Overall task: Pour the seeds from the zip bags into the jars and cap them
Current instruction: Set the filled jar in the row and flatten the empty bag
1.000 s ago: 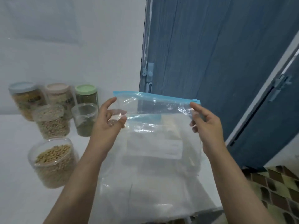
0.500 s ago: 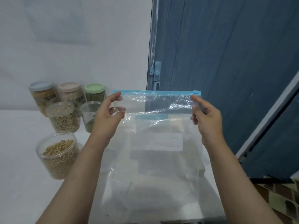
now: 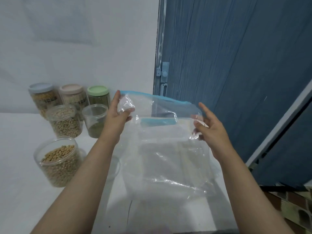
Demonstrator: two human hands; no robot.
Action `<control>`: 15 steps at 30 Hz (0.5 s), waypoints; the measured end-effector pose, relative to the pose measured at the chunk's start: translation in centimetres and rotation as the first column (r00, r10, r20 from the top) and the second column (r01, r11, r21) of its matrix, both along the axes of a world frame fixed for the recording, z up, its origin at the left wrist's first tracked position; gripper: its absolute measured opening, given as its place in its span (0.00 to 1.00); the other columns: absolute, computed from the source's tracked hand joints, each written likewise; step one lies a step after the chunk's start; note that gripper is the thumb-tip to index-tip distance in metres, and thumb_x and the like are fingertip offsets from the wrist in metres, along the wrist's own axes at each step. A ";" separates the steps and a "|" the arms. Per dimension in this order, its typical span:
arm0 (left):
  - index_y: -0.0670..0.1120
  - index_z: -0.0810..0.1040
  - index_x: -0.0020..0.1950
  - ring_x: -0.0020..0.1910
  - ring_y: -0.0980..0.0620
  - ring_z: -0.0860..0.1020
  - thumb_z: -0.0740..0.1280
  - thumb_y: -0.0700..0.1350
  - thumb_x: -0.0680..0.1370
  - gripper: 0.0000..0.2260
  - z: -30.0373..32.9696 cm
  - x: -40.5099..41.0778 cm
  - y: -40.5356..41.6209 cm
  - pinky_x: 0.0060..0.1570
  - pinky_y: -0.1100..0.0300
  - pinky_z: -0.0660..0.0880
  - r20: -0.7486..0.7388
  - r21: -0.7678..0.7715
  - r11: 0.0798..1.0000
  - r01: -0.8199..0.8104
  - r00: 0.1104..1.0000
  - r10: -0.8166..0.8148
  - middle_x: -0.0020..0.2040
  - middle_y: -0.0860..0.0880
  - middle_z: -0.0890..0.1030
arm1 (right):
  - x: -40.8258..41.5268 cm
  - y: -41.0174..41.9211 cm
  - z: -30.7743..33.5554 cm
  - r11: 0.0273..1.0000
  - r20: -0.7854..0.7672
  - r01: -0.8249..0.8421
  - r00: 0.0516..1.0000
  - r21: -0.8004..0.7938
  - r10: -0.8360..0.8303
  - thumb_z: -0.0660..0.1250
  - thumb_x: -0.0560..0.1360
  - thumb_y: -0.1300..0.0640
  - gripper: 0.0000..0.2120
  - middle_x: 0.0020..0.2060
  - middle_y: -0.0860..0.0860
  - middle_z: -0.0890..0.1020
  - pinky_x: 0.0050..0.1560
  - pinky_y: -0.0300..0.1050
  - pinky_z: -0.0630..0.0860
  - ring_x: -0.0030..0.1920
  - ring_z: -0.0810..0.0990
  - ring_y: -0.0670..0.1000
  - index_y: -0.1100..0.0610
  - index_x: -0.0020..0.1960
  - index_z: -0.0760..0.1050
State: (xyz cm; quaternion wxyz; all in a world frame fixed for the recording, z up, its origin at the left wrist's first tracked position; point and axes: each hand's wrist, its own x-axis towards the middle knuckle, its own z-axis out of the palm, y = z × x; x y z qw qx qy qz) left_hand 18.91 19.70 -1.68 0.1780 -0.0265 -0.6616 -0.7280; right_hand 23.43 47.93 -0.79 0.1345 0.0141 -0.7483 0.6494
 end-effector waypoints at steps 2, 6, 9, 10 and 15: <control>0.58 0.59 0.79 0.62 0.56 0.76 0.68 0.37 0.79 0.34 -0.4 -1.4 0.2 0.58 0.58 0.77 0.056 -0.006 1.000 0.031 0.998 -0.031 0.72 0.58 0.67 | -1.4 -0.2 -0.3 0.997 -0.028 0.079 0.996 0.003 -0.079 0.63 0.81 0.65 0.25 0.58 0.45 0.80 0.33 0.36 0.73 0.31 0.76 0.44 0.39 0.69 0.73; 0.54 0.55 0.81 0.71 0.49 0.70 0.65 0.43 0.82 0.31 -2.3 -3.1 0.9 0.72 0.48 0.68 0.236 -0.138 0.990 0.011 0.971 0.022 0.78 0.50 0.63 | -5.6 -0.5 -1.5 0.985 0.000 0.164 0.986 0.053 -0.164 0.59 0.80 0.68 0.25 0.65 0.45 0.77 0.34 0.35 0.72 0.30 0.75 0.40 0.44 0.66 0.76; 0.50 0.57 0.80 0.74 0.47 0.66 0.64 0.48 0.82 0.28 -5.0 -2.6 1.9 0.75 0.52 0.62 0.320 -0.362 0.931 0.045 0.944 0.079 0.79 0.47 0.60 | -7.6 -0.5 -3.4 0.984 0.123 0.136 0.981 0.114 -0.149 0.56 0.77 0.71 0.27 0.70 0.48 0.72 0.30 0.29 0.71 0.41 0.78 0.46 0.49 0.69 0.75; 0.50 0.59 0.80 0.74 0.46 0.67 0.63 0.49 0.83 0.26 -5.9 -2.3 2.2 0.74 0.54 0.61 0.336 -0.429 0.900 0.077 0.938 0.080 0.79 0.46 0.59 | -8.0 -0.3 -4.1 0.982 0.168 0.114 0.976 0.149 -0.139 0.56 0.76 0.71 0.27 0.71 0.49 0.70 0.29 0.28 0.71 0.46 0.78 0.49 0.50 0.70 0.74; 0.49 0.64 0.78 0.76 0.47 0.62 0.58 0.54 0.84 0.23 -9.0 -0.3 3.0 0.75 0.56 0.56 0.418 -0.628 0.738 0.246 0.907 0.053 0.79 0.45 0.60 | -8.4 0.1 -5.1 0.987 0.340 0.092 0.931 0.133 -0.133 0.55 0.77 0.70 0.30 0.64 0.52 0.71 0.33 0.33 0.75 0.39 0.78 0.49 0.50 0.76 0.65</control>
